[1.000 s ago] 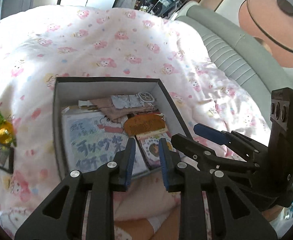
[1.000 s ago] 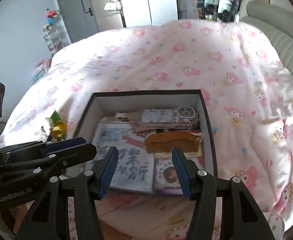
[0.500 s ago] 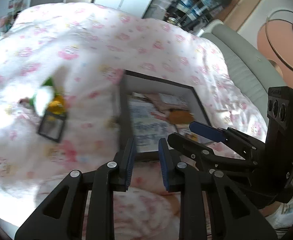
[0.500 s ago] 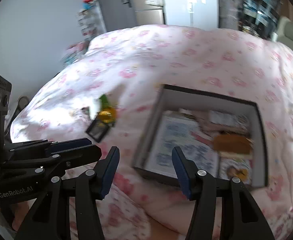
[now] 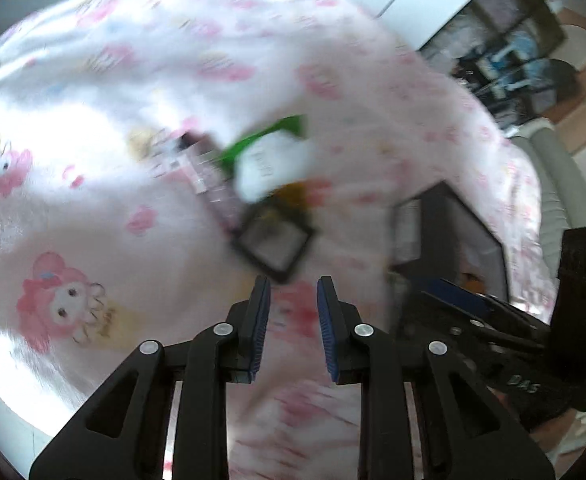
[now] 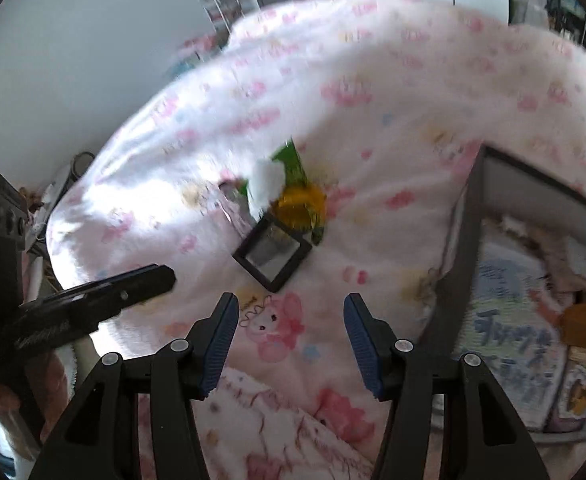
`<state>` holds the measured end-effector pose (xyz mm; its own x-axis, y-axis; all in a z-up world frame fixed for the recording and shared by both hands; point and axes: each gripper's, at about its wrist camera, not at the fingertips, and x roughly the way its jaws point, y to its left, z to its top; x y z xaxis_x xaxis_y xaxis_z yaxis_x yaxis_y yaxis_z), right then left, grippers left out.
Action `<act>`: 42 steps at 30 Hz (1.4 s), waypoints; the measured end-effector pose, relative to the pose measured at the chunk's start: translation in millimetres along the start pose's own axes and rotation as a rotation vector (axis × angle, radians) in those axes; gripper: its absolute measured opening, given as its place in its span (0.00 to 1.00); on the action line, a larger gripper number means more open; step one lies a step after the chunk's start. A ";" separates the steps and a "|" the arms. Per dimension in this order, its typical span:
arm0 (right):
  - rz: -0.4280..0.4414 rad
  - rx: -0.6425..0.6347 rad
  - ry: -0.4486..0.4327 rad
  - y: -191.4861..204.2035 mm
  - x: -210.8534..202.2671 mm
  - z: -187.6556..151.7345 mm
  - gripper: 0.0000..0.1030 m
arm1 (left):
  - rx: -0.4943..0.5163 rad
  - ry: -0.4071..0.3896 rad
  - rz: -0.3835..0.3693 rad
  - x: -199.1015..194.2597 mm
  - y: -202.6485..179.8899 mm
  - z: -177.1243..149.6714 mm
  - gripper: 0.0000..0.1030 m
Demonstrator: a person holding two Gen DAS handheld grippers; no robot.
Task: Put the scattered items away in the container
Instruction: 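Withdraw the right gripper from the box toward the remaining items, then grasp the small black square mirror with the left gripper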
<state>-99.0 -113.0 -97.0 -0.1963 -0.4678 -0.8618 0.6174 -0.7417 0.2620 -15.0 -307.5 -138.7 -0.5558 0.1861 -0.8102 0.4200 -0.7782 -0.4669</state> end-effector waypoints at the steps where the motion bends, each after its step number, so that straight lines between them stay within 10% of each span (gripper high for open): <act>1: 0.000 -0.002 0.019 0.2 8.2 2.5 0.50 | -0.016 0.012 0.000 8.1 9.1 2.8 0.22; 20: 0.041 0.057 0.227 -17.5 129.7 35.3 0.50 | -0.057 0.123 -0.041 107.6 39.5 42.4 0.22; 27: 0.102 0.080 0.201 -20.7 119.1 31.1 0.46 | -0.076 0.233 -0.135 105.2 30.6 17.8 0.13; 42: 0.094 0.092 0.217 -27.5 117.9 21.4 0.37 | -0.039 0.238 -0.094 118.3 19.4 20.7 0.14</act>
<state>-155.4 -158.0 -196.5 0.0332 -0.4297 -0.9023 0.5510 -0.7453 0.3753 -87.5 -312.9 -236.2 -0.4111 0.3957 -0.8212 0.4045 -0.7281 -0.5534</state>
